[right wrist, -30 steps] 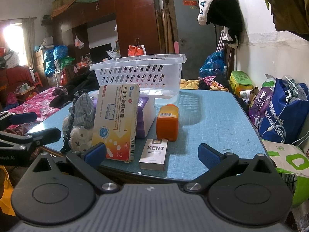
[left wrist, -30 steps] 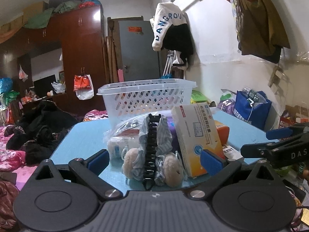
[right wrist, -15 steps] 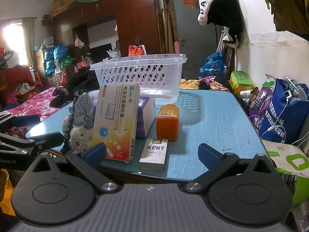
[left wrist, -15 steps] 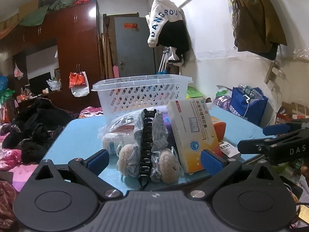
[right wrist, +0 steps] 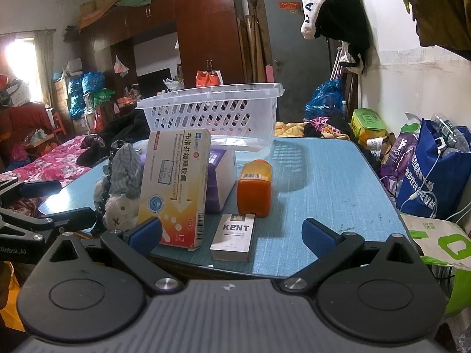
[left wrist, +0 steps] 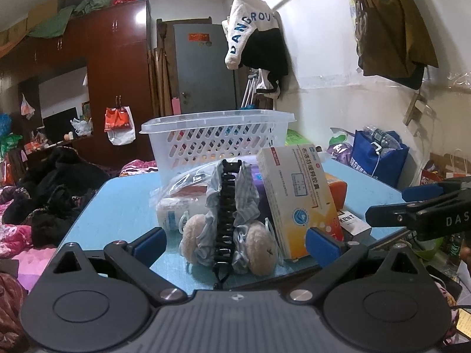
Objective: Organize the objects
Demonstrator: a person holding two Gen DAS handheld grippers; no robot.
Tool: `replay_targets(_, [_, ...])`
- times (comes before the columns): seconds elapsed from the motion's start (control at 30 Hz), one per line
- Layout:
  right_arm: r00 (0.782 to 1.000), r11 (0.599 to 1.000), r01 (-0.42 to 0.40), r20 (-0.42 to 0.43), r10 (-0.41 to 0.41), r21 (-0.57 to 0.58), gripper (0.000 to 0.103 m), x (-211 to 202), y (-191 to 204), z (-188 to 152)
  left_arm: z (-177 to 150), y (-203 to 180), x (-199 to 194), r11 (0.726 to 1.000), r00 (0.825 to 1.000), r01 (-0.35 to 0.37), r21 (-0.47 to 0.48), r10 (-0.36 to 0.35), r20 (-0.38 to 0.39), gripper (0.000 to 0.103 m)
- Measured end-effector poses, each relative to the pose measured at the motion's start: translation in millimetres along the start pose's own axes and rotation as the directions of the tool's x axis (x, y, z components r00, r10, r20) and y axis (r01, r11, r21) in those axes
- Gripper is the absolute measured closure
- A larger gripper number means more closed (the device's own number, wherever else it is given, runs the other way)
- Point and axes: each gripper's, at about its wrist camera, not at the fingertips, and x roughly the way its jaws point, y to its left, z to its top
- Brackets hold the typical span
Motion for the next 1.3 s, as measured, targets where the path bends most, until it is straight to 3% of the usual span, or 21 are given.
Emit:
replay_targets(0.3, [0.999,1.000,-0.030,0.035,0.030,-0.003,0.000,0,1,-1,-1,1,2,1.000,1.000,-0.004,0.000,0.004,-0.006,0.001])
replay_targets(0.4, [0.997,0.999,-0.052,0.048,0.053,-0.010,0.000,0,3,0,-3,2,-6,1.000,0.997,-0.003,0.004,0.003,0.077,0.001])
replay_targets(0.5, [0.993,0.995,-0.096,0.073,0.095,0.002,0.000,-1,3,3,-2,5,-14,0.999,0.983,-0.048,0.019,0.044,0.177,0.000])
replay_targets(0.6, [0.986,0.991,-0.134,0.106,0.132,0.014,0.000,-4,4,6,-5,11,-17,0.997,0.979,-0.067,0.036,0.059,0.198,0.000])
replay_targets(0.8, [0.974,0.982,-0.187,0.129,0.186,-0.011,0.000,-2,16,13,-17,24,-7,0.998,0.990,0.019,0.060,-0.028,0.138,0.000])
replay_targets(0.93, [0.964,0.969,-0.241,0.099,0.246,-0.053,0.008,9,35,20,-26,20,5,0.996,0.995,0.022,0.089,-0.030,0.095,0.000])
replay_targets(1.1, [0.959,0.959,-0.263,0.084,0.272,-0.102,0.019,21,58,25,-36,28,11,0.998,0.997,0.041,0.053,-0.044,0.061,0.001])
replay_targets(1.3, [0.953,0.947,-0.298,0.028,0.303,-0.118,0.038,40,71,30,-40,35,20,0.999,0.998,0.052,0.008,-0.053,0.044,0.012])
